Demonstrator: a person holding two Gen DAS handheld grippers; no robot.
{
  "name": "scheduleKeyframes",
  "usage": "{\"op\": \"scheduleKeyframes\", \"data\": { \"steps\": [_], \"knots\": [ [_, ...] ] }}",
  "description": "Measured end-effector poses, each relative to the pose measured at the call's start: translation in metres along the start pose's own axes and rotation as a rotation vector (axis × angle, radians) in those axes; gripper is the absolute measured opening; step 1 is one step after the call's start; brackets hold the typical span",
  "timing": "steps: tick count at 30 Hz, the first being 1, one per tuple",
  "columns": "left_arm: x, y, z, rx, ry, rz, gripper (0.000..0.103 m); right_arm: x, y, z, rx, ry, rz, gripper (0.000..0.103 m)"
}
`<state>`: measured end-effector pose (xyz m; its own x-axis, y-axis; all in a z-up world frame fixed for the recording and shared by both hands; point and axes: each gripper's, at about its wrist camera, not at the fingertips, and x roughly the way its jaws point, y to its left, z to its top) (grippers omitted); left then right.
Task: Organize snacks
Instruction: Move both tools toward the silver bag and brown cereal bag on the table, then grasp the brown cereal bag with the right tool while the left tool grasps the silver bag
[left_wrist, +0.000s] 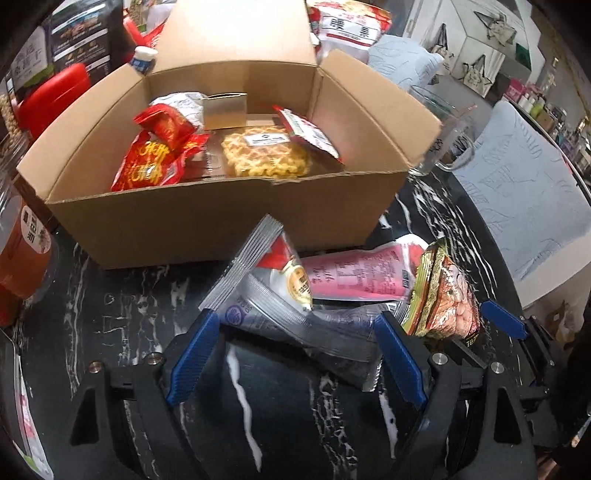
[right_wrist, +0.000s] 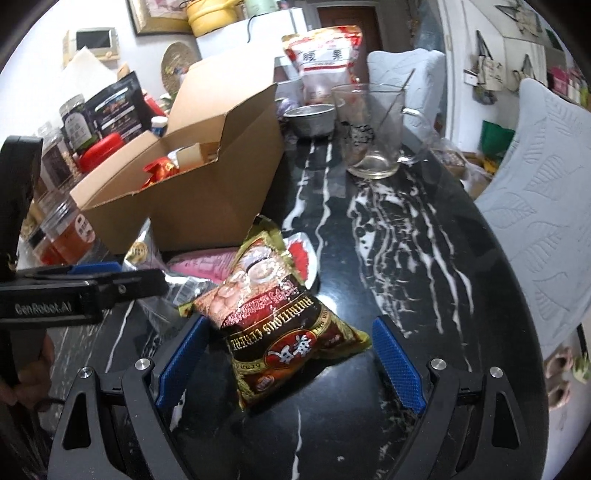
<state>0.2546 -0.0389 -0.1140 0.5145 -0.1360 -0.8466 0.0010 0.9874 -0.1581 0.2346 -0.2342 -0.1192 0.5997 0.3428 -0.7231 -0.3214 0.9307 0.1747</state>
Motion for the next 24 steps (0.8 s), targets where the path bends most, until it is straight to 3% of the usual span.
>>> {"op": "scheduleKeyframes", "data": {
  "steps": [6,7,8,12,24],
  "knots": [
    [-0.003,0.013,-0.001,-0.022,-0.007,0.004,0.086,0.016,0.004,0.004,-0.007,0.034,-0.003,0.089],
    [-0.003,0.015,-0.001,-0.025,-0.005,0.008,0.086,0.017,0.004,0.004,-0.001,0.036,-0.013,0.087],
    [-0.004,0.017,-0.001,-0.03,-0.003,0.008,0.086,0.018,0.004,0.004,0.009,0.04,-0.026,0.076],
    [-0.005,0.024,-0.004,-0.057,0.009,-0.009,0.086,0.016,0.003,0.004,0.032,0.033,-0.029,0.071],
    [-0.015,0.02,-0.005,-0.079,-0.015,-0.034,0.086,0.005,0.004,-0.005,0.06,0.037,-0.038,0.069]
  ]
}}
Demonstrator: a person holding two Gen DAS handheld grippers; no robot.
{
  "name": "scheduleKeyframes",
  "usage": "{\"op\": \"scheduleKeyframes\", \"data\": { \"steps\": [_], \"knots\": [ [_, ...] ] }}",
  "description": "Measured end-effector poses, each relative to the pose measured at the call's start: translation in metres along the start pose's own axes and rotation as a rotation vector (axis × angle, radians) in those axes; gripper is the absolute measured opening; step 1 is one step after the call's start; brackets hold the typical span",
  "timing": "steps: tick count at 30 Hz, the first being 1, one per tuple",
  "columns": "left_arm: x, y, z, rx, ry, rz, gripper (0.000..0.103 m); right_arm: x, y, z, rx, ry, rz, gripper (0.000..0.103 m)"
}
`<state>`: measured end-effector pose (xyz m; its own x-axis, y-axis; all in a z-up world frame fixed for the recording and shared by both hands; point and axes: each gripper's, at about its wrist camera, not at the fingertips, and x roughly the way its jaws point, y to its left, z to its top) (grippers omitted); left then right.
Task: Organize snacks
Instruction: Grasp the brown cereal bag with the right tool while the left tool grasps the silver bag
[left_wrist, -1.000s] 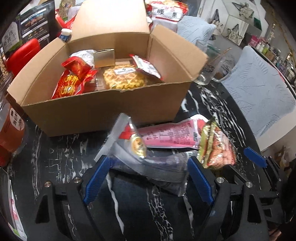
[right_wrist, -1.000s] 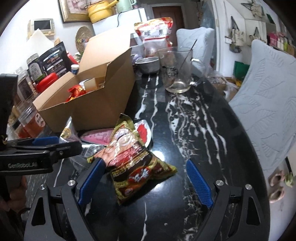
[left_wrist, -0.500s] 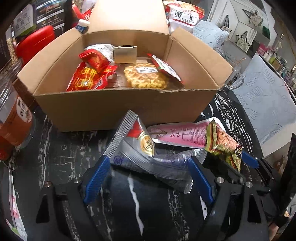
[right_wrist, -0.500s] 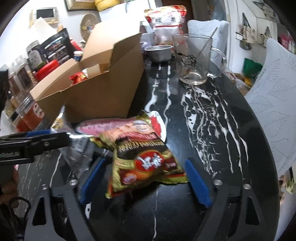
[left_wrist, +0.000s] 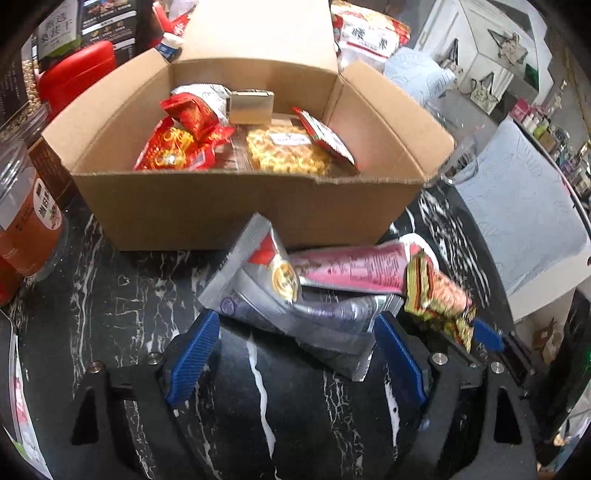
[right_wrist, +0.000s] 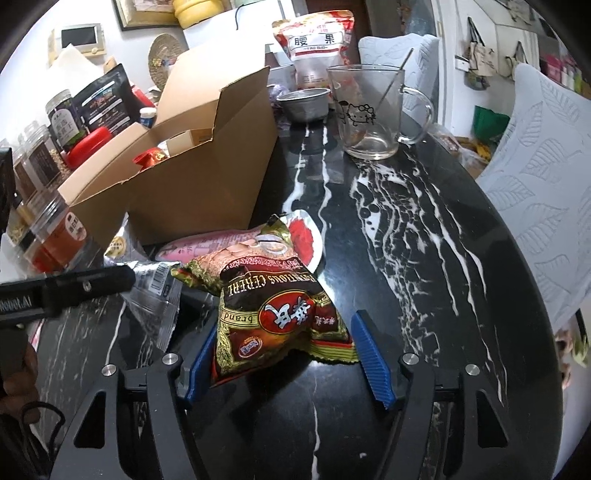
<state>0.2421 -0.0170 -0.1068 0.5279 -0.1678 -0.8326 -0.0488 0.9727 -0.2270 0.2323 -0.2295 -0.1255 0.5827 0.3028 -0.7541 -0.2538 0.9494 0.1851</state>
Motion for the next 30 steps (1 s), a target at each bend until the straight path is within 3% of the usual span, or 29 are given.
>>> {"op": "scheduleKeyframes", "data": {
  "steps": [6,13,17,22,25,27,30],
  "knots": [
    [0.008,0.002,0.008,-0.025,0.013,0.051,0.086,-0.001,-0.001,0.0,0.013,0.0,-0.001,0.069],
    [0.021,0.009,0.013,-0.088,0.029,0.033,0.086,-0.003,-0.006,-0.001,0.028,0.002,-0.006,0.069],
    [0.04,0.011,0.015,-0.102,0.076,0.007,0.086,-0.007,-0.01,-0.002,0.038,0.001,-0.012,0.069],
    [0.041,-0.006,0.009,-0.014,0.063,0.001,0.086,-0.008,-0.011,-0.001,0.031,0.011,-0.018,0.072],
    [0.039,-0.018,0.004,0.046,0.054,0.001,0.074,-0.009,-0.008,0.001,0.014,0.006,-0.023,0.073],
    [0.037,-0.025,0.0,0.084,0.052,0.0,0.067,-0.008,-0.005,0.003,-0.009,0.002,-0.026,0.081],
    [0.032,-0.035,-0.009,0.14,0.051,-0.02,0.054,-0.004,0.001,0.004,-0.05,0.008,-0.033,0.081]
  ]
}}
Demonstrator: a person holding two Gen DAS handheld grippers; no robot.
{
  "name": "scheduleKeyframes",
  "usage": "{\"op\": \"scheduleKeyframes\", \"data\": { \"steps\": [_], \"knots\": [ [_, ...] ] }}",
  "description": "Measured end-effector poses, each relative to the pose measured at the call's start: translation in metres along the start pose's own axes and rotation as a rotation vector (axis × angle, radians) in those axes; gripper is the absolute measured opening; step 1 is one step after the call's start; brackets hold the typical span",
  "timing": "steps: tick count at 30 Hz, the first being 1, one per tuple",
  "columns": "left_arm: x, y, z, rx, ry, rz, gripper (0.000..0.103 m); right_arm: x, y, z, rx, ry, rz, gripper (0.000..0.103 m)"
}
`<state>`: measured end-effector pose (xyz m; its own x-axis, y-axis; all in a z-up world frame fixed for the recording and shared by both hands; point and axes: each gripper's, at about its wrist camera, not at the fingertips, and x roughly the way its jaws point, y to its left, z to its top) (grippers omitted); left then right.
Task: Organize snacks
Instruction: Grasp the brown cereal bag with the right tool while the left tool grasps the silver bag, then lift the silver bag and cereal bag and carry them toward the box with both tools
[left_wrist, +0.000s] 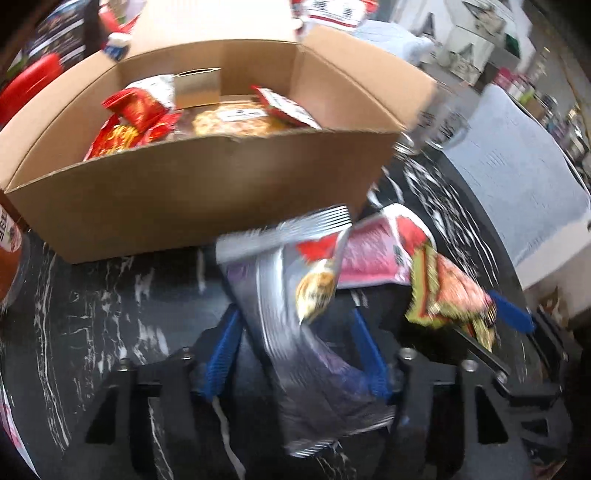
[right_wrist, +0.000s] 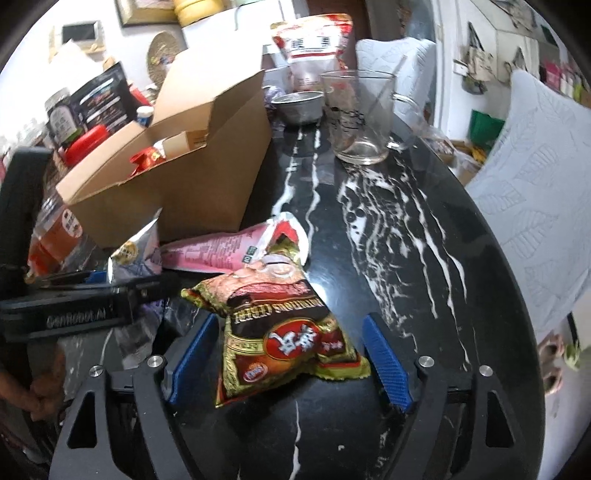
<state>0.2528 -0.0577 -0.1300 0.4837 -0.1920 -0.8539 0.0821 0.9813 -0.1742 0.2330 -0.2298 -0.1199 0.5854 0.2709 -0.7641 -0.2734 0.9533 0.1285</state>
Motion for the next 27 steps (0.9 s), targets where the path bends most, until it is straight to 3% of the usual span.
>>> {"op": "scheduleKeyframes", "data": {
  "steps": [2,3,4,6,27],
  "knots": [
    [-0.002,-0.004,-0.005,0.034,-0.002,0.001,0.043,0.003,0.003,-0.001,-0.012,0.009,0.001,0.079],
    [-0.004,-0.007,-0.009,0.055,-0.003,-0.001,0.043,0.003,0.005,-0.001,-0.013,0.008,-0.006,0.075],
    [-0.005,-0.009,-0.011,0.064,-0.002,-0.006,0.043,0.002,0.007,-0.003,-0.022,0.009,-0.011,0.061],
    [-0.008,-0.012,-0.016,0.076,0.001,-0.018,0.041,-0.001,0.011,-0.005,-0.032,0.01,0.0,0.058],
    [-0.042,0.001,-0.084,0.145,0.033,-0.048,0.041,-0.046,0.057,-0.065,-0.063,0.075,0.007,0.058]
  ]
}}
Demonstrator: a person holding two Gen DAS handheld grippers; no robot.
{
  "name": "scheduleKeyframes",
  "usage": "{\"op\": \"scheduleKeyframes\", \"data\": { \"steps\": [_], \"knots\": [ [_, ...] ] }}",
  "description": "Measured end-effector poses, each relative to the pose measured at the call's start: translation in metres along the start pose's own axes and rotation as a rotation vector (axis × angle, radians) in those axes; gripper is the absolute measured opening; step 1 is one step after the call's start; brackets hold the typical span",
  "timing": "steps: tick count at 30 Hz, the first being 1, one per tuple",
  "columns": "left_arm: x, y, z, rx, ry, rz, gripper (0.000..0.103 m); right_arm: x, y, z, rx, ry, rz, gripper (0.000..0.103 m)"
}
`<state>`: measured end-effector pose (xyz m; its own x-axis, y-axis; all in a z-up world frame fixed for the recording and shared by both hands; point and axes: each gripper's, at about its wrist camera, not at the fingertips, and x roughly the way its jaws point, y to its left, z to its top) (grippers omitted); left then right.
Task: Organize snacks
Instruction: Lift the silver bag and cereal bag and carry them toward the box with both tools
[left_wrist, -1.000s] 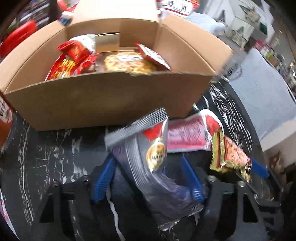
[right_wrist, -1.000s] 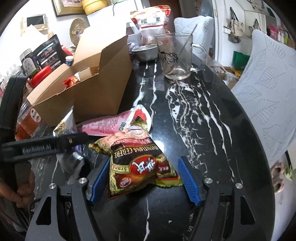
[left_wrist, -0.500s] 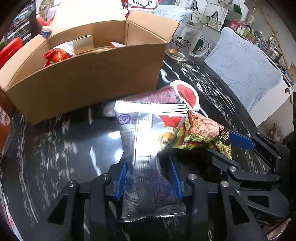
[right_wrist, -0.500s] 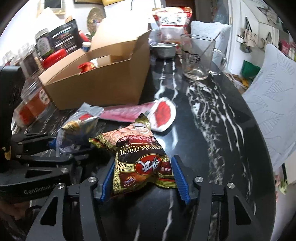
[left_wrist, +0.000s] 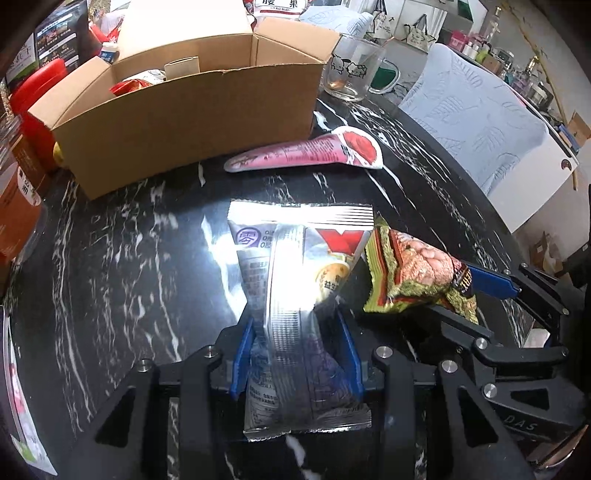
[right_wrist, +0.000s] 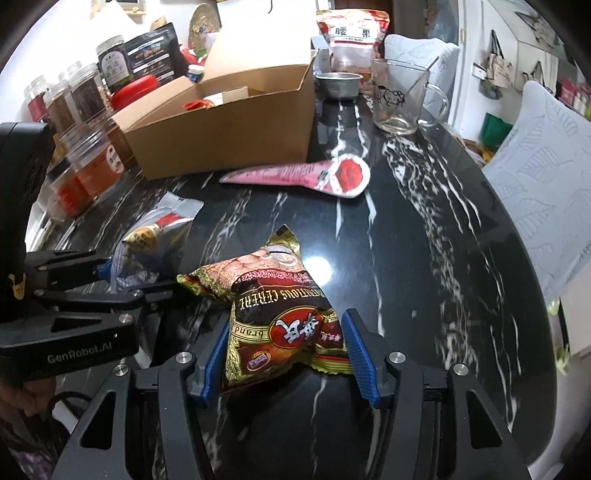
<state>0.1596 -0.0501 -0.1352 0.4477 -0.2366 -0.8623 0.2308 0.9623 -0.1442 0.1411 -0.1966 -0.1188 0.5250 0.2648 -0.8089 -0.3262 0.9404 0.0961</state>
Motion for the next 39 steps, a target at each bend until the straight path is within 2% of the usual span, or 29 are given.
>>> {"op": "scheduleKeyframes", "data": {
  "steps": [12,16,23,30,31,33,35,39],
  "knots": [
    [-0.005,0.002,-0.004,0.029,-0.009,-0.027,0.041,0.009,0.004,-0.002,0.023,0.014,0.002,0.07],
    [-0.006,0.0,-0.006,0.064,-0.015,0.006,0.041,0.011,0.01,-0.001,0.0,0.017,-0.03,0.07],
    [-0.003,-0.002,-0.005,0.09,-0.015,0.018,0.041,0.013,0.011,-0.001,-0.008,0.009,-0.038,0.071],
    [-0.003,-0.006,-0.009,0.128,-0.046,0.052,0.042,0.015,0.016,-0.002,-0.049,0.002,-0.063,0.071],
    [-0.003,-0.006,-0.009,0.125,-0.048,0.05,0.041,0.016,0.016,-0.002,-0.049,-0.002,-0.066,0.071],
    [-0.003,-0.005,-0.008,0.123,-0.05,0.045,0.04,0.015,0.015,-0.002,-0.044,-0.016,-0.063,0.059],
    [-0.004,-0.002,-0.008,0.109,-0.051,0.035,0.035,0.014,0.016,-0.002,-0.041,-0.022,-0.054,0.056],
    [-0.008,0.005,-0.009,0.073,-0.044,-0.01,0.034,0.013,0.016,-0.001,-0.021,-0.031,-0.016,0.052]
  ]
}}
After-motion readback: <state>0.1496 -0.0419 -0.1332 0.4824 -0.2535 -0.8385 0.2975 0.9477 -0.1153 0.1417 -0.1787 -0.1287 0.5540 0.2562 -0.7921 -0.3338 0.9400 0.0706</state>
